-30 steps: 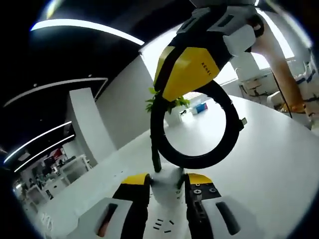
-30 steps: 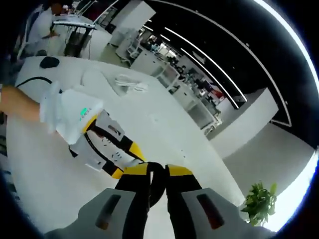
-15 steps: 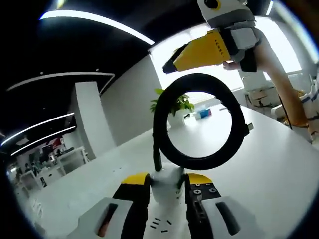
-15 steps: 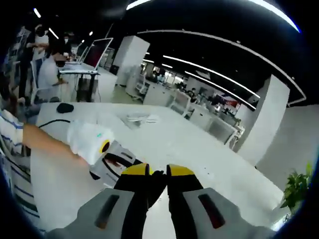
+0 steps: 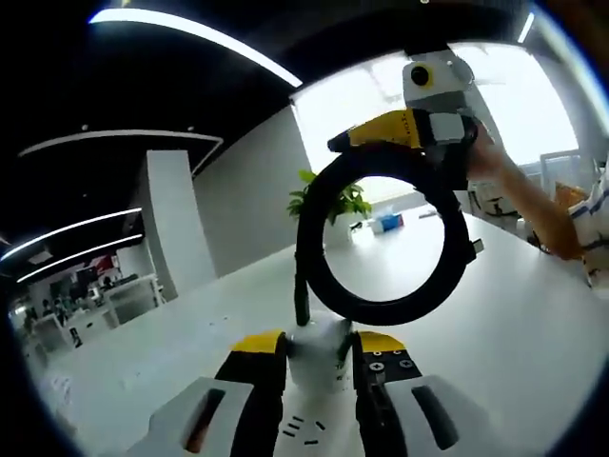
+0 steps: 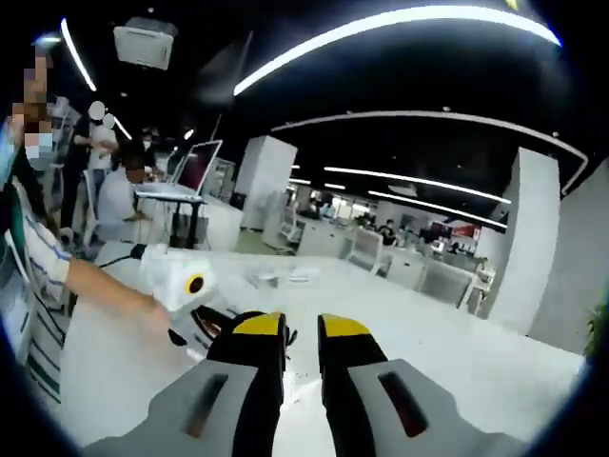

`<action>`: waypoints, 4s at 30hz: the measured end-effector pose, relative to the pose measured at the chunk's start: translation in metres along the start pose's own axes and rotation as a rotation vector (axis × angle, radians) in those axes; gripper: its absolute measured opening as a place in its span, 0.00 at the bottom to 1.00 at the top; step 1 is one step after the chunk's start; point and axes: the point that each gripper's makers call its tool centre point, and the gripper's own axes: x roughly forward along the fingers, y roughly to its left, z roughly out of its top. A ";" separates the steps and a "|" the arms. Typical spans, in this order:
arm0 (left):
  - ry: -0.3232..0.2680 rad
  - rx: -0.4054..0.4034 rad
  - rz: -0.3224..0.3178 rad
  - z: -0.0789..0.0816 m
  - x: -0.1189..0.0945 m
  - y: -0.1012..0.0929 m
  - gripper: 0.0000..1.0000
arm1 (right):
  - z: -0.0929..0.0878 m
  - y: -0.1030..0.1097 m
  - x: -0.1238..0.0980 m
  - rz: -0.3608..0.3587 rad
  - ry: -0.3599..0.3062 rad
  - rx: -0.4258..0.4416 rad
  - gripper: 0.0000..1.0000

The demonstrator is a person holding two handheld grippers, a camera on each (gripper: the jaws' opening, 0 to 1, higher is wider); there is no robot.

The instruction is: Straighten the power strip on the desk, plug the charger into it

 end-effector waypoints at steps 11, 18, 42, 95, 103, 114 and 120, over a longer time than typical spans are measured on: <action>-0.008 -0.021 -0.010 0.000 0.000 0.000 0.27 | -0.039 0.025 0.050 0.196 0.057 -0.005 0.16; -0.014 -0.053 -0.019 -0.001 -0.001 0.001 0.27 | -0.031 0.036 0.076 0.325 -0.031 0.094 0.15; 0.035 -0.122 -0.097 -0.006 0.007 0.002 0.27 | -0.043 0.031 0.073 0.317 -0.104 0.156 0.10; 0.094 -0.004 -0.064 -0.015 -0.013 0.008 0.32 | -0.065 0.036 0.078 0.292 0.048 0.029 0.12; 0.066 -0.051 -0.007 -0.013 -0.053 0.034 0.31 | -0.068 0.035 0.077 0.317 0.099 -0.030 0.11; 0.014 -0.058 0.029 -0.007 -0.093 0.028 0.28 | -0.069 0.034 0.079 0.410 0.138 -0.045 0.09; -0.022 -0.057 0.025 0.006 -0.090 0.027 0.28 | -0.069 0.045 0.083 0.414 0.196 -0.120 0.09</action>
